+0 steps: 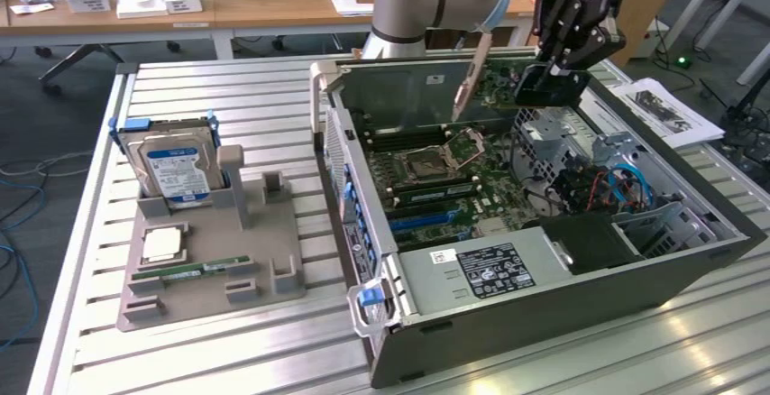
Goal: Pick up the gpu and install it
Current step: 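Insert the gpu into the slot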
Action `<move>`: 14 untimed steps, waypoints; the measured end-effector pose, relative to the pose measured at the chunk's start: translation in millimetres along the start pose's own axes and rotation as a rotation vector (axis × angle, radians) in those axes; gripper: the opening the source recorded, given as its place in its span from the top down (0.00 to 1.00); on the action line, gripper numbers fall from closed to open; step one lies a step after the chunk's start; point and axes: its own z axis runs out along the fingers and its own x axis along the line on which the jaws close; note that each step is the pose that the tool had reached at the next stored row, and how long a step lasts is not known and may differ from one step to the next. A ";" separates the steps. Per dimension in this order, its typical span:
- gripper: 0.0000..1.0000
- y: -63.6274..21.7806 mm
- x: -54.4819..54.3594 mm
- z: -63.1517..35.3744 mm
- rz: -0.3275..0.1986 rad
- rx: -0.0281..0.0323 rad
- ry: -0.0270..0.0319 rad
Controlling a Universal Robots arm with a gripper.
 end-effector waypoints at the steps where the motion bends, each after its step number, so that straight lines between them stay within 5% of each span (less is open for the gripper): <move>1: 0.73 0.0 0.0 0.1 -0.010 -0.0002 0.0006; 5: 0.73 0.6 0.0 0.7 -0.029 0.0049 0.0014; 14: 0.73 1.7 0.2 5.4 -0.061 0.0503 0.0010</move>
